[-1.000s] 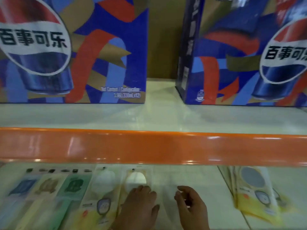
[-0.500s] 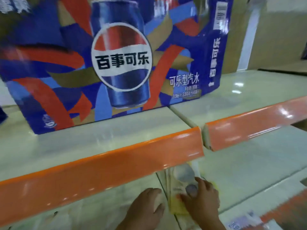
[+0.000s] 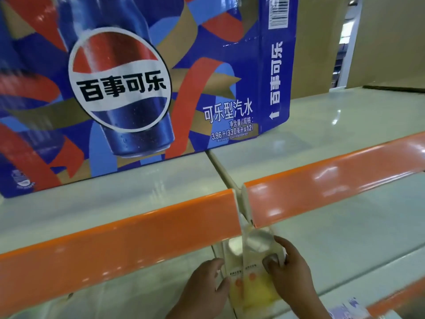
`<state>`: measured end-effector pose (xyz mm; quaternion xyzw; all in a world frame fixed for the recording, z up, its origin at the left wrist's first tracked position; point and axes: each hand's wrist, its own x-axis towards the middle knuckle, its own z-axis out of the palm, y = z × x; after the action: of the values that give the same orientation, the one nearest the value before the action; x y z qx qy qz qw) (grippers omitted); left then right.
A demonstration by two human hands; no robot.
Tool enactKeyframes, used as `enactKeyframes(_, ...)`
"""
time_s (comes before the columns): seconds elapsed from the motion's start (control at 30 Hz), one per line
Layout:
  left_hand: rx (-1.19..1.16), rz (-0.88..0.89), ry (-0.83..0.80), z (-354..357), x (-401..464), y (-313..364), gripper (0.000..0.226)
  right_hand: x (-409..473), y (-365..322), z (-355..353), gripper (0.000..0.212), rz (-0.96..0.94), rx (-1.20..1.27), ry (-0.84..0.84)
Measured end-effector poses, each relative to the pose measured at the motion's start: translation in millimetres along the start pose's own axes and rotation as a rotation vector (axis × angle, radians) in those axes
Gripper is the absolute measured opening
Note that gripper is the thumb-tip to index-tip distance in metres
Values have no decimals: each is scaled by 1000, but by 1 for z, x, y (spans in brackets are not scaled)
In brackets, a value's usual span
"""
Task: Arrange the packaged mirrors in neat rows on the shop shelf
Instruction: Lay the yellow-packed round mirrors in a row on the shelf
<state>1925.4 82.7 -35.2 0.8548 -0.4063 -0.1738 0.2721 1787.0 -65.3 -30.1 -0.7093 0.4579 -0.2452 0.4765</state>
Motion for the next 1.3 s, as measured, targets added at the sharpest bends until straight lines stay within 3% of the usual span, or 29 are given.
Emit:
enactKeyframes(0.17,-281,-130,33,6,1,0,37,-3,0,-5,48,140,375,-122)
enactKeyframes(0.23,-594,-271,8,3,0,4,32,-12,-1,-1,51,97,391,-162)
enactKeyframes(0.33,-968,-441,-41,-7,-1,8,44,-28,-2,9,56,51,385,-266)
enactKeyframes(0.47,-1130,-539,112,-15,-6,2,35,-49,-9,27,69,17,377,-462)
enactKeyframes(0.7,-1043,-627,200,-35,-27,-25,38,-59,-18,66,56,14,330,-466)
enactKeyframes(0.83,-1015,-666,147,-53,-44,-43,38,-71,-25,95,51,35,320,-469)
enactKeyframes(0.97,-727,-614,149,-80,-68,-77,43,-88,-37,127,49,23,241,-470)
enactKeyframes(1.1,-220,-430,263,-108,-99,-123,52,-104,-49,162,55,-24,142,-465)
enactKeyframes(1.3,63,-259,410,-148,-155,-199,32,-129,-65,214,59,-73,13,-470)
